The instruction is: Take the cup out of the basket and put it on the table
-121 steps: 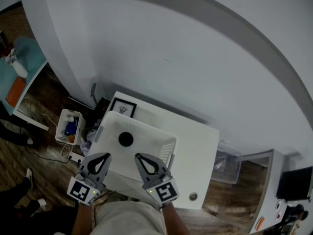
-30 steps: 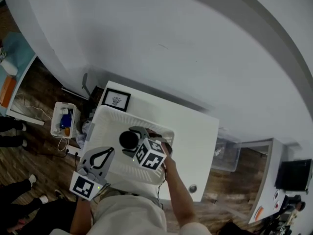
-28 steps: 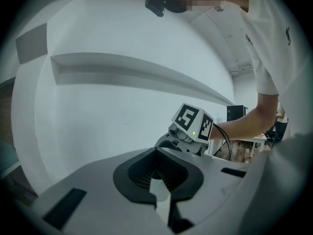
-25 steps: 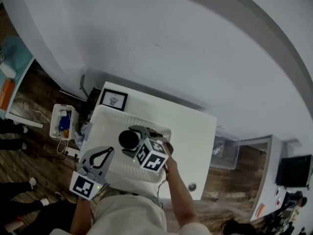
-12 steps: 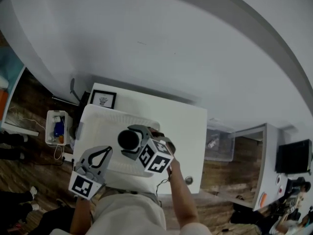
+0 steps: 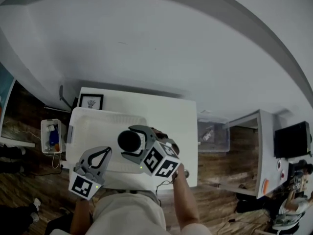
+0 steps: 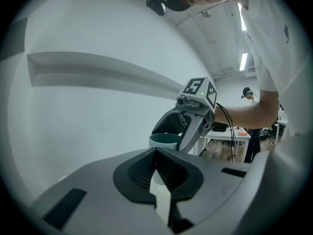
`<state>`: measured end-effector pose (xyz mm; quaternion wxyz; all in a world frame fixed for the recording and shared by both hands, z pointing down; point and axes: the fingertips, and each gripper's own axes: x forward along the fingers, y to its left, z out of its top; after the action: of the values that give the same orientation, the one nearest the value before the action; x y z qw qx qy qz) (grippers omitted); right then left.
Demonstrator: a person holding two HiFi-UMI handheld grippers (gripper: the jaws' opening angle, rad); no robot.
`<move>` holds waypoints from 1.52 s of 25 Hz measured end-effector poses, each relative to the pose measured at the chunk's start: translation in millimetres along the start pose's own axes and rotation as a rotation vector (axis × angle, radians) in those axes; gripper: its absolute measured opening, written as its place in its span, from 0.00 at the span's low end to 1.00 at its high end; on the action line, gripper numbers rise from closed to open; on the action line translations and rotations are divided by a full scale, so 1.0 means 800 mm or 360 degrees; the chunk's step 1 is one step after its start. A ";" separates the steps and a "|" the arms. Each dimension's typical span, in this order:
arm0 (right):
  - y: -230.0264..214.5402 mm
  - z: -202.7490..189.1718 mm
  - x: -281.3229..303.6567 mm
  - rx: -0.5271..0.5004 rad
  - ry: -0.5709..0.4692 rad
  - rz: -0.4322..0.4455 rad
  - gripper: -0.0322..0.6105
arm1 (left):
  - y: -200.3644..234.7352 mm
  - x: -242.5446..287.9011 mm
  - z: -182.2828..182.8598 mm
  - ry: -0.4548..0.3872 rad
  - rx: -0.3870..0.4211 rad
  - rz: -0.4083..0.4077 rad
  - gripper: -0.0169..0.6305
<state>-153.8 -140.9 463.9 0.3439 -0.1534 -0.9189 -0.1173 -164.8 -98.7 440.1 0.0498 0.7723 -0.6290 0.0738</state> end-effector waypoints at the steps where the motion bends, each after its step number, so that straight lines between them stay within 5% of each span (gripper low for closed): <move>1: -0.001 0.000 -0.008 0.0007 -0.0006 -0.0018 0.64 | -0.004 0.004 0.002 -0.0004 0.0004 -0.0017 0.03; 14: -0.003 -0.021 -0.099 0.0133 -0.0069 -0.0283 0.64 | -0.060 0.049 0.011 -0.0022 0.0075 -0.0277 0.03; 38: 0.020 -0.170 -0.163 0.0580 -0.0008 -0.0646 0.64 | -0.181 0.121 0.009 -0.0014 0.0271 -0.0776 0.03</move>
<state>26.5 -195.6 478.8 0.3331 0.0980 -0.9377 -0.0162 -3.5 -163.4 452.1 -0.0019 0.9028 -0.4160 0.1091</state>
